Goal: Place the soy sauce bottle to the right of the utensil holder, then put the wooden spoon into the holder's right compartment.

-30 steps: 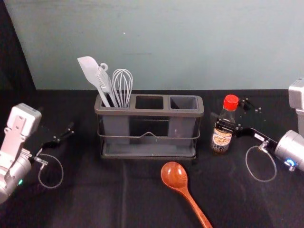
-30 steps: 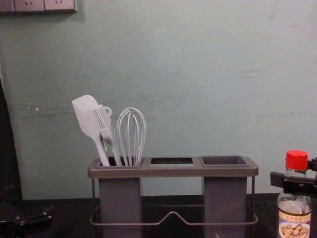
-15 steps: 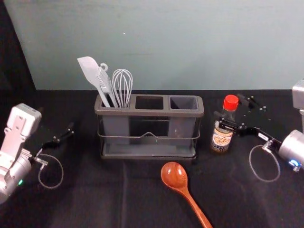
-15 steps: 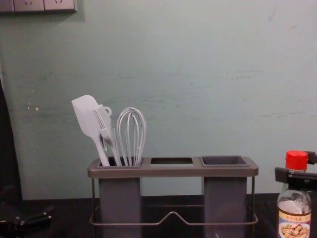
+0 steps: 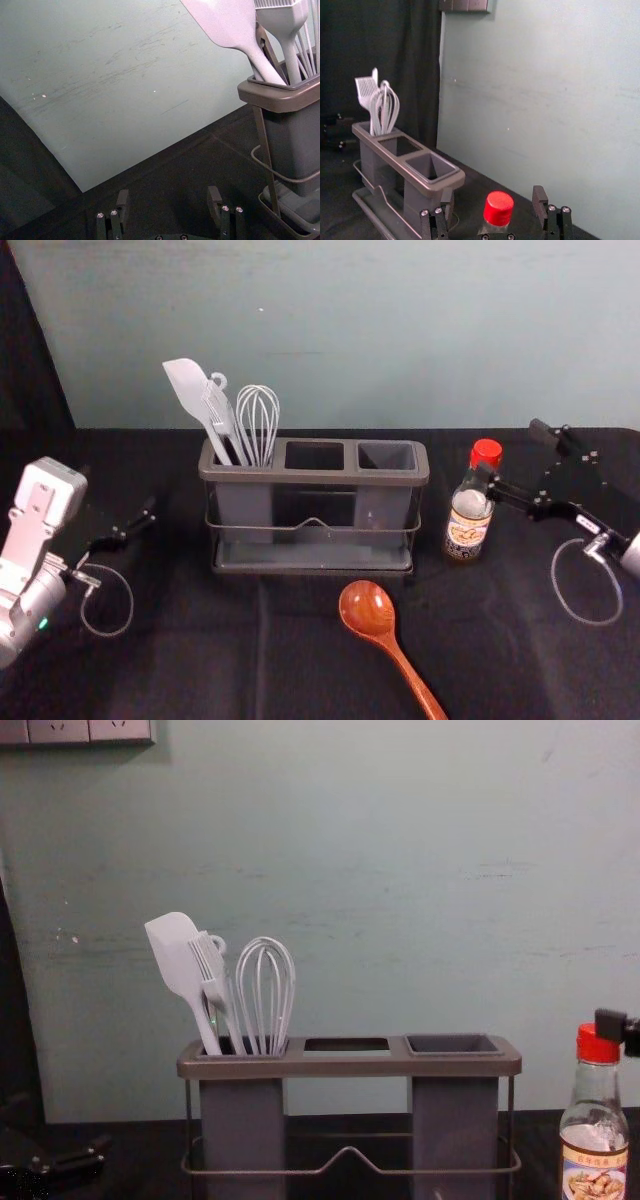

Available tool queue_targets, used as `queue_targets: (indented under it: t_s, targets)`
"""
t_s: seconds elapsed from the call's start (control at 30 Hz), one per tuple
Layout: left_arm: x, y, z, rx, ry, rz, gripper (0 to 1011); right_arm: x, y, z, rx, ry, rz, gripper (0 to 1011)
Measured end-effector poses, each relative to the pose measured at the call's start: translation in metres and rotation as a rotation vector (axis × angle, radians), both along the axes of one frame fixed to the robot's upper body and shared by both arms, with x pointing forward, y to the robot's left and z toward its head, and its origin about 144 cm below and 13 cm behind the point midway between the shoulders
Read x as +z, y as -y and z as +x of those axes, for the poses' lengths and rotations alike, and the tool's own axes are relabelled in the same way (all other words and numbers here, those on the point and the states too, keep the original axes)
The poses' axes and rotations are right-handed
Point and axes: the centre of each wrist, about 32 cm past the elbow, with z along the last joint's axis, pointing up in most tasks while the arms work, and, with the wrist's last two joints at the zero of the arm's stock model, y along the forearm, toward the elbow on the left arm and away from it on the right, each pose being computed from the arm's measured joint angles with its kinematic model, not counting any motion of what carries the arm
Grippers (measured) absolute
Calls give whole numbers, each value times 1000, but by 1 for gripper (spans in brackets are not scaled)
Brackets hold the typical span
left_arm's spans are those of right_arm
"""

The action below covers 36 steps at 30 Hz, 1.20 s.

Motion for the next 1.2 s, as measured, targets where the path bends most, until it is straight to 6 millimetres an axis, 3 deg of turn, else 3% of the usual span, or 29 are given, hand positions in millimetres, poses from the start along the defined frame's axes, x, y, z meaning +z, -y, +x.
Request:
queue_targets:
  t_s: [0.6, 1.2]
  targets:
    - [0, 0, 0, 0, 0, 0, 1012, 23, 5, -35, 98, 11, -1, 1003]
    - [0, 0, 0, 0, 0, 0, 1012, 53, -25, -80, 130, -187, -79, 1002]
